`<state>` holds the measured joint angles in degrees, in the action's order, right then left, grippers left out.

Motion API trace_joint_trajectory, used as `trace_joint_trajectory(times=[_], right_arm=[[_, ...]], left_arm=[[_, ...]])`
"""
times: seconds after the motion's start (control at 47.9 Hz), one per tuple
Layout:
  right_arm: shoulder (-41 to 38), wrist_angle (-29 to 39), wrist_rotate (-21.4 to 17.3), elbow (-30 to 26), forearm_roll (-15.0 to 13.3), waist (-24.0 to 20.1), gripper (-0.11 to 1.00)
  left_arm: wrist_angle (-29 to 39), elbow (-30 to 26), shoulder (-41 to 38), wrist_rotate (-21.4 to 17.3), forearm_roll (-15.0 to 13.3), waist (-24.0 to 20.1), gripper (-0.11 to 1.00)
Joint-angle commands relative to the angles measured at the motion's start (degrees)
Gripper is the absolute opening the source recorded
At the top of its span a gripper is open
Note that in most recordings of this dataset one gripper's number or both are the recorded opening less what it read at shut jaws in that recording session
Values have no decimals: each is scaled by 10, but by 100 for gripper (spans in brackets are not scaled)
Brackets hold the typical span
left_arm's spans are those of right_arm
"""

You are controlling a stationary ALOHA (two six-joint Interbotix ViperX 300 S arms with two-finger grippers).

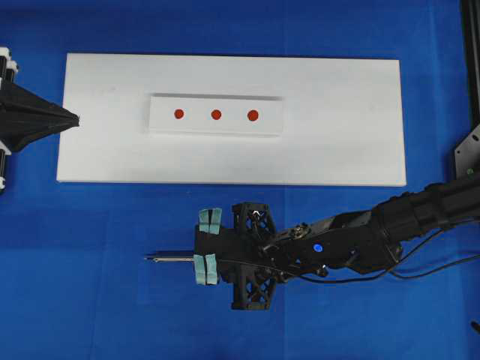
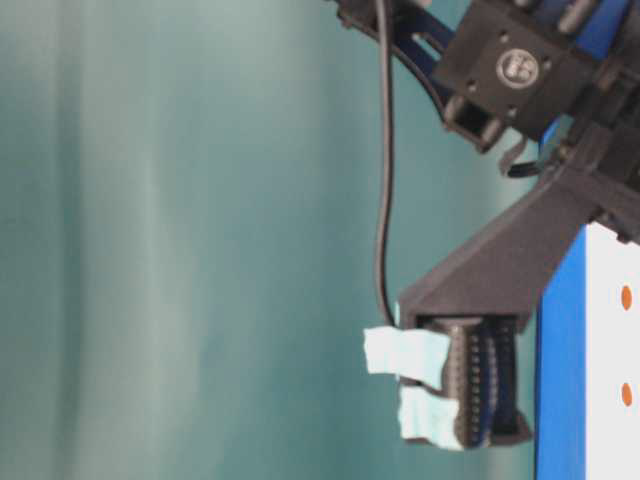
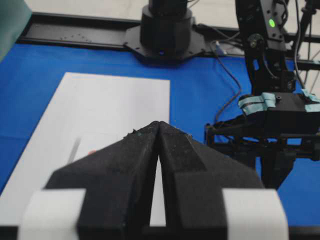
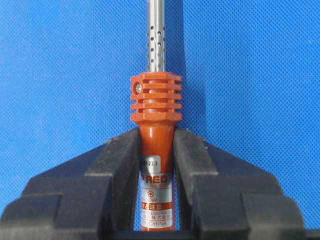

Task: Touch the tip of the soldering iron to the mark.
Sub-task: 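Lower the iron onto the blue table surface, then open the right gripper and lift it away from the iron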

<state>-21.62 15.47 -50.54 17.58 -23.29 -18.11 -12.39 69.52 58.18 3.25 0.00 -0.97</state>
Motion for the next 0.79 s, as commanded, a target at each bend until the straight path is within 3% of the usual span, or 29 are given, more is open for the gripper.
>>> trace_joint_trajectory(times=[0.0, 0.188, 0.272, 0.439, 0.501, 0.627, 0.773], right_arm=[[11, -4, -1, -4, 0, 3, 7], [11, -3, -1, -4, 0, 3, 11], [11, 1, -1, -4, 0, 2, 30], [17, 23, 2, -10, -3, 2, 80], [30, 36, 3, -10, -4, 2, 92], [68, 62, 8, -9, -4, -1, 84], [133, 116, 17, -9, -8, -9, 85]], left_arm=[[-2, -7, -2, 0, 2, 1, 0], [-3, -8, -1, 0, 1, 1, 0], [-3, -7, -1, 0, 1, 1, 0], [-3, -7, -2, 1, 1, 1, 0], [-3, -8, -1, 1, 1, 1, 0], [-3, -8, -1, 1, 1, 1, 0], [-2, -8, 0, 1, 1, 1, 0]])
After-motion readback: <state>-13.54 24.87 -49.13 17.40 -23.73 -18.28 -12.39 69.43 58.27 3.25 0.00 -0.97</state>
